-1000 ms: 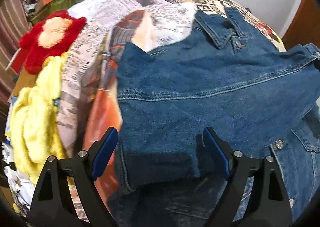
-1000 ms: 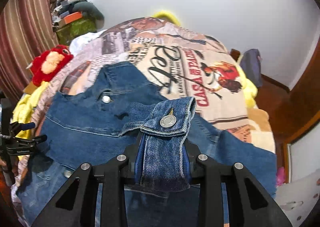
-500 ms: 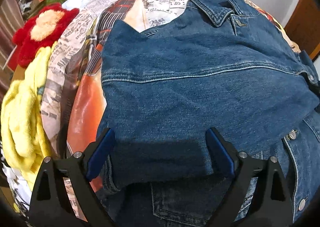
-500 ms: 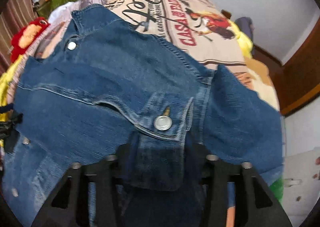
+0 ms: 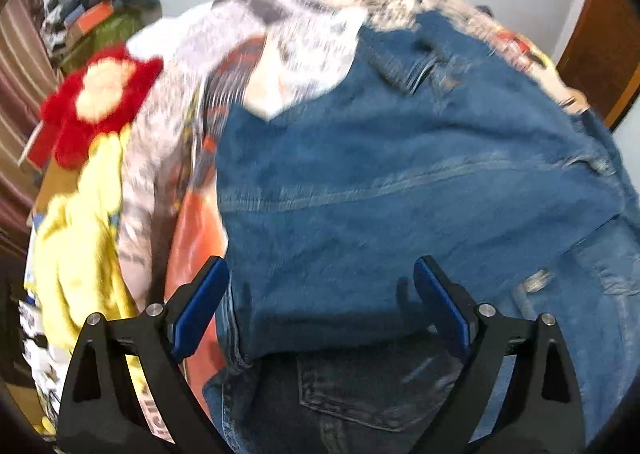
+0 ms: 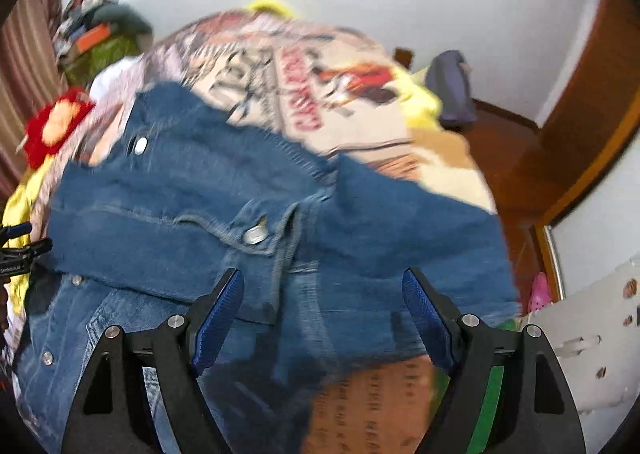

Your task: Fold large clothes

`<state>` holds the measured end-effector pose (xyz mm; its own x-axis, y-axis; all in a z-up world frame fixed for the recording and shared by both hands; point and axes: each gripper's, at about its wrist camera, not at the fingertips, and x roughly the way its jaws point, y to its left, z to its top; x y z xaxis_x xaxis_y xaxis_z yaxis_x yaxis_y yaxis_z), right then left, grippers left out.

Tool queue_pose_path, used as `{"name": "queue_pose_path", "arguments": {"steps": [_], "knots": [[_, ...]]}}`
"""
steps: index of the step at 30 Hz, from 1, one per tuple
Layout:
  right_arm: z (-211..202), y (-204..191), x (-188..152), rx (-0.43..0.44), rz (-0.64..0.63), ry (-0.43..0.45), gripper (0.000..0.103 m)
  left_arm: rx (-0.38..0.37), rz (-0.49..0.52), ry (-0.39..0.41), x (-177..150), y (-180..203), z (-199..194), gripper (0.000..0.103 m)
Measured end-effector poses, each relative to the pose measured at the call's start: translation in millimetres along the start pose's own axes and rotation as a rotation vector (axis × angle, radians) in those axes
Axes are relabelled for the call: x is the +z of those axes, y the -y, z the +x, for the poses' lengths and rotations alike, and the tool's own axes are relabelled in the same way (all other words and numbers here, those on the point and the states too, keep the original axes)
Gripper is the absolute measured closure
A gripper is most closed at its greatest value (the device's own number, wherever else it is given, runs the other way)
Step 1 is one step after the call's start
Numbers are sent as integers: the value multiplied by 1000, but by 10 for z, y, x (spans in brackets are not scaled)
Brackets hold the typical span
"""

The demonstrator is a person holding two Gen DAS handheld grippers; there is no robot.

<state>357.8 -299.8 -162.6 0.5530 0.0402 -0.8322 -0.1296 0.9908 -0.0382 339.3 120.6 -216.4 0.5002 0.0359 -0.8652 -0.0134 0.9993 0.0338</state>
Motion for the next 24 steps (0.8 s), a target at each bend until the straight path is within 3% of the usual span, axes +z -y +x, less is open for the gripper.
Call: {"name": "queue_pose_path", "arguments": {"steps": [6,11,17,24], "knots": [[-310,623,-43,-32,157,55,21,-71,51,122,380,374,-401,9],[-371,1182,-274,-35,336,59,21,-164,105,164,596,827,-518,9],[-92,1878,-662,37,601,-46,21,-228,161,110,681,1362,-298,9],[376,2329,-885,132,799,-119,21,-260,195,-3,598,1707,108,9]]}}
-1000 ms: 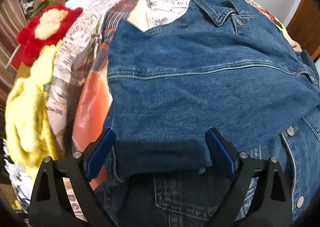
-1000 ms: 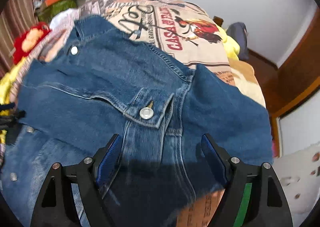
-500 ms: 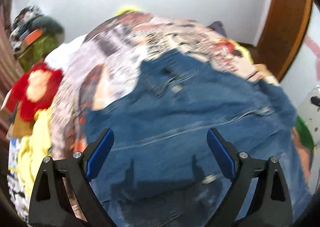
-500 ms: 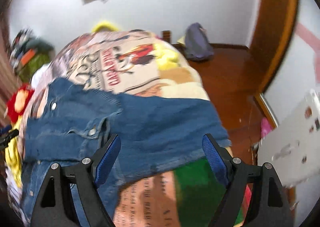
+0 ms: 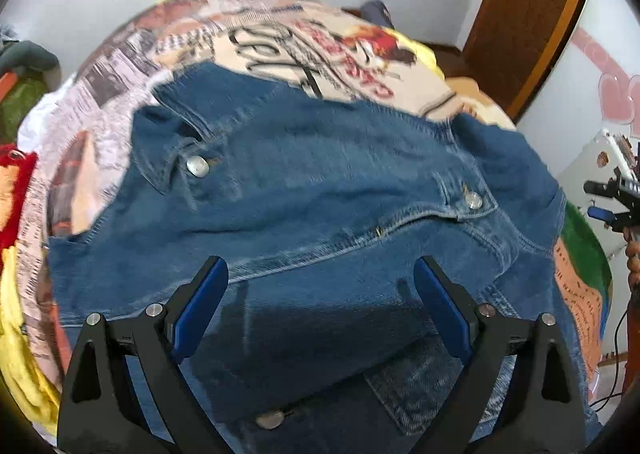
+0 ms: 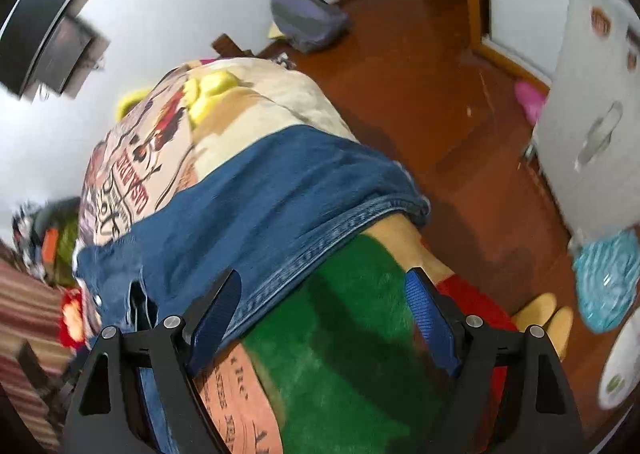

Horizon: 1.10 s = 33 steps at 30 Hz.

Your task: Fold large clothes

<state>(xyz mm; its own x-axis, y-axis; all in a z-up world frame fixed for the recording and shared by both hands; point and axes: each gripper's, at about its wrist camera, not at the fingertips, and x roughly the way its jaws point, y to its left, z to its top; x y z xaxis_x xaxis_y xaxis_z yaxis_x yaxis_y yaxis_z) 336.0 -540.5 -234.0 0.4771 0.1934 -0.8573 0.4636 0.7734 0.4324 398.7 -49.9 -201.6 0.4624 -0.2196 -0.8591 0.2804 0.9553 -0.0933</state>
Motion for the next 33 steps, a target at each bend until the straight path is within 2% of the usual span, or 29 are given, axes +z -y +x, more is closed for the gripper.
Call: {"name": "queue_pose_path", "arguments": {"steps": [4,7,10,12,13,15,17,18,21,27,33], "knots": [[258,104,118,79,62,-54,21,-47,-23,-48,-44,2,150,9],[407,110,169,79,98,-55,21,-47,-23,-60,-49,12,214,9],[533,77,203,60,98,-33,27,-49,-30,-64,-48,12,272,9],[630,73,234,32,112,-17,38,-56,-41,-68,-45,4,302,9],[673,81,250,21,122,-12,41,-59,-46,-69,-44,1,316,9],[721,108,276,8,146,11,58,-60,-52,-68,-48,-1,325,9],[720,114,296,-2,156,26,67,-61,-48,-65,-45,7,321,9],[705,90,306,-7,143,28,76,-61,-44,-64,-50,9,303,9],[580,-54,327,-33,74,58,87,-54,-29,-56,-69,3,219,9],[39,-564,305,-50,-81,194,90,-21,-9,-3,-115,-71,-39,9],[-594,-1294,140,30,-262,298,91,-25,-33,61,-143,-210,-335,9]]}}
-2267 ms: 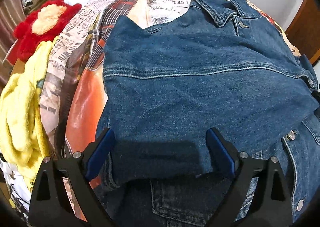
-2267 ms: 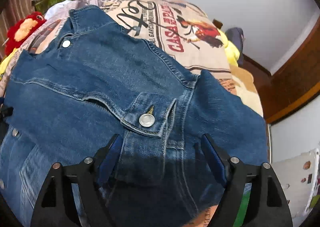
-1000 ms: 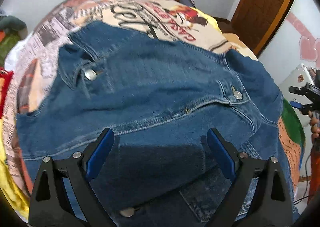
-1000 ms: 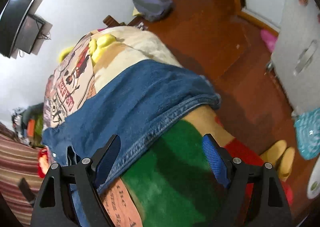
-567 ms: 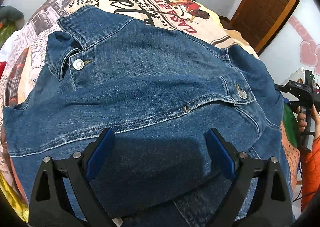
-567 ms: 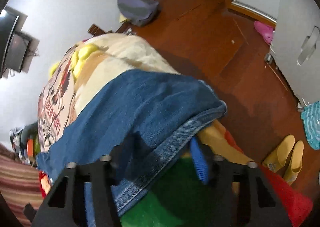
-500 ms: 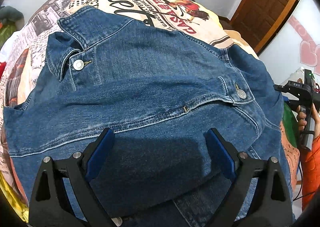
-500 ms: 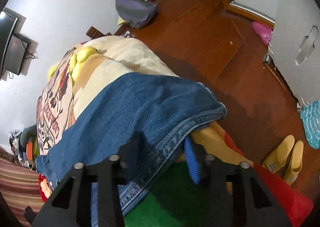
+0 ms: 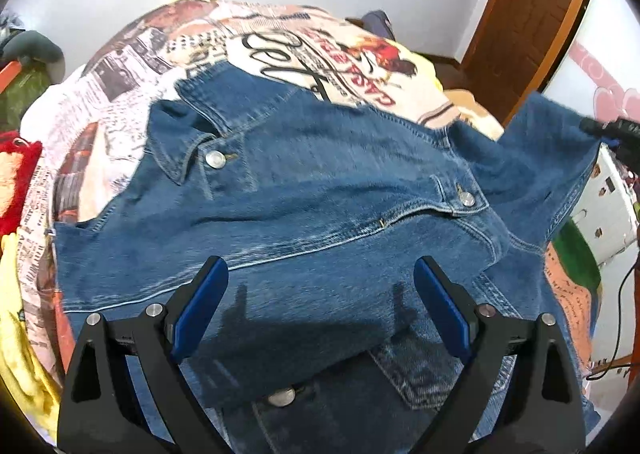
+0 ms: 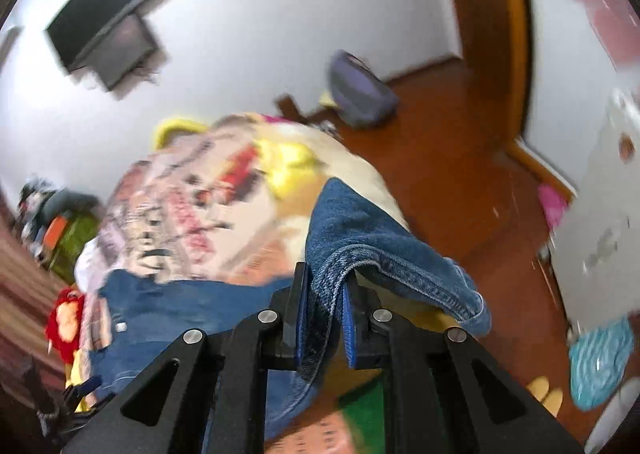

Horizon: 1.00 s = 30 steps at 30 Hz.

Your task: Fold large clothes

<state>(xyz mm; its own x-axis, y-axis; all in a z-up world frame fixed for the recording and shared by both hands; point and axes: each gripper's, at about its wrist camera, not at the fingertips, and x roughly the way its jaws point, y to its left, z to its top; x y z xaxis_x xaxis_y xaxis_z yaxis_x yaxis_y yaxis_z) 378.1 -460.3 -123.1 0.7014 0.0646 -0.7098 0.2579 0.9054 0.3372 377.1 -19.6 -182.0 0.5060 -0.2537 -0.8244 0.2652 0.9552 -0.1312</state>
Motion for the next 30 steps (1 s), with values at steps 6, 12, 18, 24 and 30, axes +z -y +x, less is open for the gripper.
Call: {"name": "queue_pose_path", "arguments": {"steps": [6,12,18,24,30], "knots": [[-340,-923,75,149,-160,17,91,-14,-33,56,-56,-144,-241,9],[-186,-1904,-188,282,-296,-104,92,-6,-54,91,-193,-337,-449,9],[301,-2703,-966,337,-447,-333,92,20,-94,108,-388,-560,-617,9],[801,-2847,-1744,301,-524,-546,91,46,-145,105,-566,-777,-739,9],[722,-2679,-1702,257,-516,-508,91,77,-127,94,-546,-777,-743,9]]}}
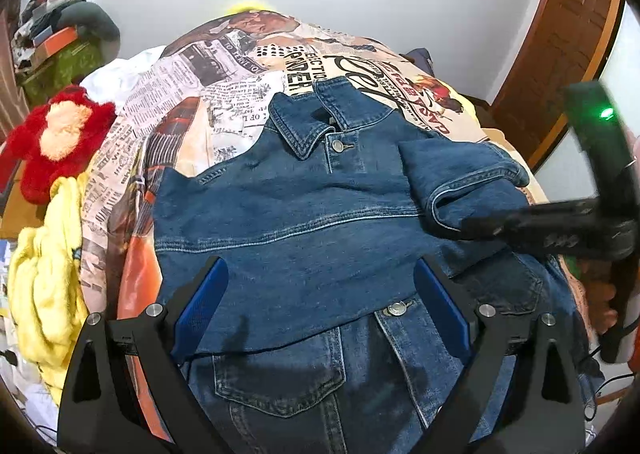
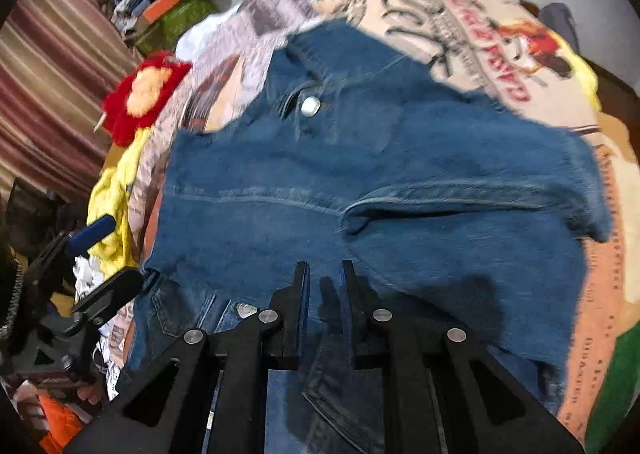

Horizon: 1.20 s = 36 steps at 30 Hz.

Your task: Fold large clothes

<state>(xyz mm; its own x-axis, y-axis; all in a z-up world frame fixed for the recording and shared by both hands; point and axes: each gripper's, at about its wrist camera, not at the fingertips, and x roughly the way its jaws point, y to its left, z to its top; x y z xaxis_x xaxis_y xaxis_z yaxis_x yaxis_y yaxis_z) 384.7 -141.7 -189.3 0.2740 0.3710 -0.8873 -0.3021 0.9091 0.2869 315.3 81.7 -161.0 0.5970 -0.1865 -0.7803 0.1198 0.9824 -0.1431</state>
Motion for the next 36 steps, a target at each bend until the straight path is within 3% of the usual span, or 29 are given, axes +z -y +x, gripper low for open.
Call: {"name": "queue_pose_path", "arguments": {"steps": [5,13,19,24,30,36], "knots": [[-576,214,74,-55,-15,126,91,0,49,16,184,228,30,9],[-1185,864,-65,-250,-1,270,91,-3,212,10,545,911,320,9],[-1142,1365,-256,-275,71,254,91,-32,323,-62,664,1443,838,9],[-844,1619,-386,-228,132,185,91,17,405,-105,679,1752,1263,11],[-489,1636,-510,-178,140,127,91,43,429,-79,748,1876,1534,33],[-168,1610,-607,-180,128,62,91,19,411,-79,878,1897,1653,73]]}}
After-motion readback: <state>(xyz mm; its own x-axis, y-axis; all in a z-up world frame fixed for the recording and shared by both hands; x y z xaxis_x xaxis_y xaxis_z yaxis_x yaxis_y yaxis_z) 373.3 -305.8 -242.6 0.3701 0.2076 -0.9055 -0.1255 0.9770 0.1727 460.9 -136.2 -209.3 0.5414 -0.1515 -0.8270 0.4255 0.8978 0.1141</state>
